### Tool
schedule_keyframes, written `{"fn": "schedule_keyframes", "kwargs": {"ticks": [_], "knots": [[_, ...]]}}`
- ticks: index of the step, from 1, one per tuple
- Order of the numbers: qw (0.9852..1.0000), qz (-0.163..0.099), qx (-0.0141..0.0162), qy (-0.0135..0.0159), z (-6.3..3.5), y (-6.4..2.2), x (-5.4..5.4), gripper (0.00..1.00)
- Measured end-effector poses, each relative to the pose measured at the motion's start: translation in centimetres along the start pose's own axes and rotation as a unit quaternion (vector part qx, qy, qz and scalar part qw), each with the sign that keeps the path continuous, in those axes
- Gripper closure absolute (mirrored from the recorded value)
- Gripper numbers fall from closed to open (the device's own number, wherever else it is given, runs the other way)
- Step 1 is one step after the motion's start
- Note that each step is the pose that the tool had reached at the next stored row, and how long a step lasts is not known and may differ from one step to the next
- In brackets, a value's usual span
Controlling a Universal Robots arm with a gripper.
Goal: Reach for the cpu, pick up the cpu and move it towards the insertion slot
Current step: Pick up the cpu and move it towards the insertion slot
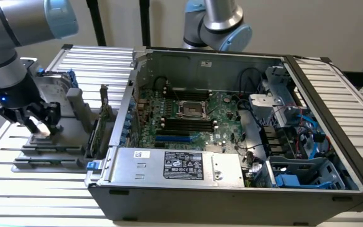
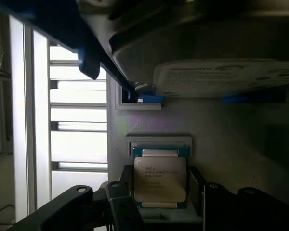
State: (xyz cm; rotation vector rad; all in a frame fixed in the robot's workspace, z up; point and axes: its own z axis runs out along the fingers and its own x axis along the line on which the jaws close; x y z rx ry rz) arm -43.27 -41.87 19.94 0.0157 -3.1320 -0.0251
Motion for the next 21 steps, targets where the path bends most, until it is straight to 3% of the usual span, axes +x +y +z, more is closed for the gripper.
{"fn": "schedule_keyframes", "kwargs": {"ticks": [11,21], "knots": [[1.0,0.0,0.0,0.0001,-4.84,0.08,-0.1,0.45],[1.0,-0.004,0.0,0.0001,-9.41,0.14,-1.2,0.45]]}}
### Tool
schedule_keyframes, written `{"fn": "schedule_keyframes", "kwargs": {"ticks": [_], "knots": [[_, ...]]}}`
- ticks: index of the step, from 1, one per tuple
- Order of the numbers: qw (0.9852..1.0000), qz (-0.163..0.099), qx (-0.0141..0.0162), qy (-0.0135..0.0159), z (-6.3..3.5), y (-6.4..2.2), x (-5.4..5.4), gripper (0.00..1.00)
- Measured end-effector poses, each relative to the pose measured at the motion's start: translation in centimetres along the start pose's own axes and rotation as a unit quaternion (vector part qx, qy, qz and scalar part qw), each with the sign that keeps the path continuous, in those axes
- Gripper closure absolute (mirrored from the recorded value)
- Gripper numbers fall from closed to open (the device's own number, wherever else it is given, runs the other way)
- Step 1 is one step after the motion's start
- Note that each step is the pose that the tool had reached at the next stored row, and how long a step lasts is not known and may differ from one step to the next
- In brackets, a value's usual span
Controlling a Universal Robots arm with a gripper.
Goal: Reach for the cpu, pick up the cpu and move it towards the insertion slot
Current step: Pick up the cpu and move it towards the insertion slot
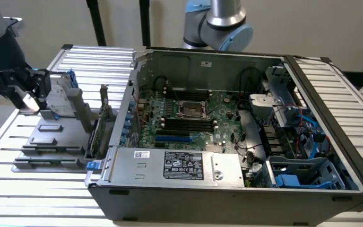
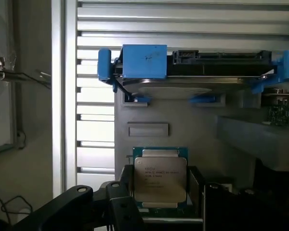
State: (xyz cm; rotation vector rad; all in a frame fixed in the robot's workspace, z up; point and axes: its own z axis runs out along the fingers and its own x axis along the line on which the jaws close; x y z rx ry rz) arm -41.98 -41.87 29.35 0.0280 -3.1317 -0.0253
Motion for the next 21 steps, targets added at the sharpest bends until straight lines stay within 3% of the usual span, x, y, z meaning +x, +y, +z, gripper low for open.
{"fn": "schedule_keyframes", "kwargs": {"ticks": [6,11,21], "knots": [[1.0,-0.004,-0.0023,0.0,-2.72,0.02,-1.3,0.45],[1.0,-0.006,-0.0046,0.0003,-4.99,0.03,-3.1,0.45],[0.9999,-0.009,-0.0077,0.0051,-9.6,0.02,-7.3,0.45]]}}
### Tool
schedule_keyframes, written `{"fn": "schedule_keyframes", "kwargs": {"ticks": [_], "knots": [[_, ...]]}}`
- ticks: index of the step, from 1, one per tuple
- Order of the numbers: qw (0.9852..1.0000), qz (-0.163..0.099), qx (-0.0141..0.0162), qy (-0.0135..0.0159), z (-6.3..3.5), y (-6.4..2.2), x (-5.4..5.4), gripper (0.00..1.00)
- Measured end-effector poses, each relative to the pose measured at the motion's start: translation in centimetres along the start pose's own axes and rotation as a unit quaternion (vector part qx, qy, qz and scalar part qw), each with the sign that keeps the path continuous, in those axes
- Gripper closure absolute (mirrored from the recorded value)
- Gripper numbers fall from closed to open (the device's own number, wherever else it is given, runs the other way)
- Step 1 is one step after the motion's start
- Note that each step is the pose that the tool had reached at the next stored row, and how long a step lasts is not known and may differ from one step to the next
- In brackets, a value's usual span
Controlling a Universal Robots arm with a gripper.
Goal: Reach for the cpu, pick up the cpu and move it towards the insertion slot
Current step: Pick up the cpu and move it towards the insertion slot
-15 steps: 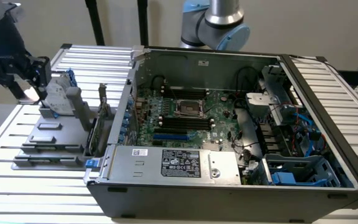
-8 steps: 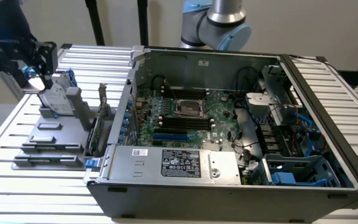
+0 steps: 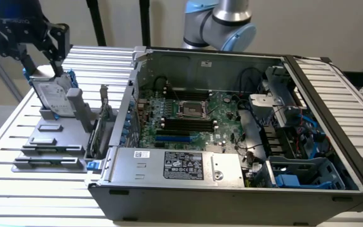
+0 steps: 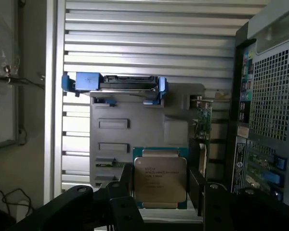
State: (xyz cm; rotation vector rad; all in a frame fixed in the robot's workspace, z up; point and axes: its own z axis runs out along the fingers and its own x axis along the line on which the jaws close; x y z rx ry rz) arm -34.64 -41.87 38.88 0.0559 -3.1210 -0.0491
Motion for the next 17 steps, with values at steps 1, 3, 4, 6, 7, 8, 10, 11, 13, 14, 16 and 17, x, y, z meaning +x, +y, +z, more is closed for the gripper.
{"fn": "schedule_keyframes", "kwargs": {"ticks": [1,3,4,6,7,8,10,11,13,14,16,17], "knots": [[1.0,0.0,-0.0002,0.0006,-0.44,0.0,-0.5,0.45],[1.0,0.0,-0.0009,0.0014,-1.21,0.0,-1.3,0.45],[1.0,0.0,-0.0012,0.0018,-1.55,-0.01,-1.8,0.45],[1.0,0.0,-0.0017,0.0026,-2.15,-0.03,-2.7,0.45],[1.0,0.0,-0.002,0.0029,-2.44,-0.04,-3.1,0.45],[1.0,0.0,-0.0022,0.0032,-2.68,-0.04,-3.6,0.45],[1.0,0.0,-0.0024,0.0039,-3.04,-0.07,-4.5,0.45],[1.0,-0.001,-0.0025,0.0041,-3.14,-0.08,-4.9,0.45],[1.0,0.0,-0.0027,0.0043,-3.25,-0.11,-5.8,0.45],[1.0,0.0,-0.0028,0.0043,-3.26,-0.12,-6.3,0.45],[1.0,-0.001,-0.0029,0.0044,-3.28,-0.15,-7.2,0.45],[1.0,-0.001,-0.003,0.0044,-3.29,-0.16,-7.7,0.45]]}}
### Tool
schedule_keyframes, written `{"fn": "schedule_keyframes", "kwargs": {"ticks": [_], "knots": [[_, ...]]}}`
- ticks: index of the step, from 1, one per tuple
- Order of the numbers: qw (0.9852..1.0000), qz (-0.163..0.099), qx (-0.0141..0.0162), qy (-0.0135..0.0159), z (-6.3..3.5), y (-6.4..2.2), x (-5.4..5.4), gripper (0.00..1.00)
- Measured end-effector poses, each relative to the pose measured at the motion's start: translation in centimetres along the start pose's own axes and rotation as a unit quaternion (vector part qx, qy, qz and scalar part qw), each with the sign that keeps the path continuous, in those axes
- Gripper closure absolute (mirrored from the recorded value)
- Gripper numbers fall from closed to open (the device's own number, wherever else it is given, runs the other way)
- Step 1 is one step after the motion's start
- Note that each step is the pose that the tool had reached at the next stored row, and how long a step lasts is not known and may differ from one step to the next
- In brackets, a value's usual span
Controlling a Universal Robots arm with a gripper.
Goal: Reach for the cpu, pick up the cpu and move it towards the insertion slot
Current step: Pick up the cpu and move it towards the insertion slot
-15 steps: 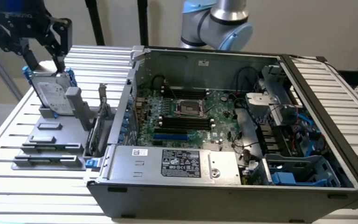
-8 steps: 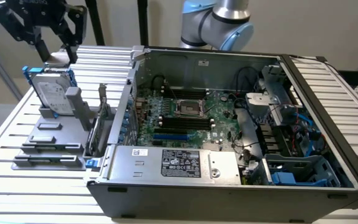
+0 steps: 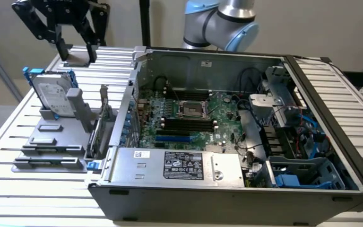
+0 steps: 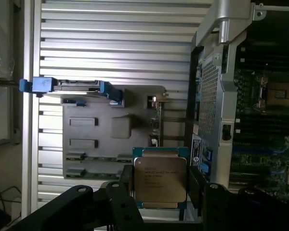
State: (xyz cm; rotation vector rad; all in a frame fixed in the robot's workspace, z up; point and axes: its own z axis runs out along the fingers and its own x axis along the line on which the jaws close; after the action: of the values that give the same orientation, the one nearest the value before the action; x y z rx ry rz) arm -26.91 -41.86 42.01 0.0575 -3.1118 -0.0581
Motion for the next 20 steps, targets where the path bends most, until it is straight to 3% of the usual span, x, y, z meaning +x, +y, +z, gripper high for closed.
{"fn": "schedule_keyframes", "kwargs": {"ticks": [20], "knots": [[1.0,0.0,-0.0006,0.0002,-0.26,-0.01,-9.1,0.45]]}}
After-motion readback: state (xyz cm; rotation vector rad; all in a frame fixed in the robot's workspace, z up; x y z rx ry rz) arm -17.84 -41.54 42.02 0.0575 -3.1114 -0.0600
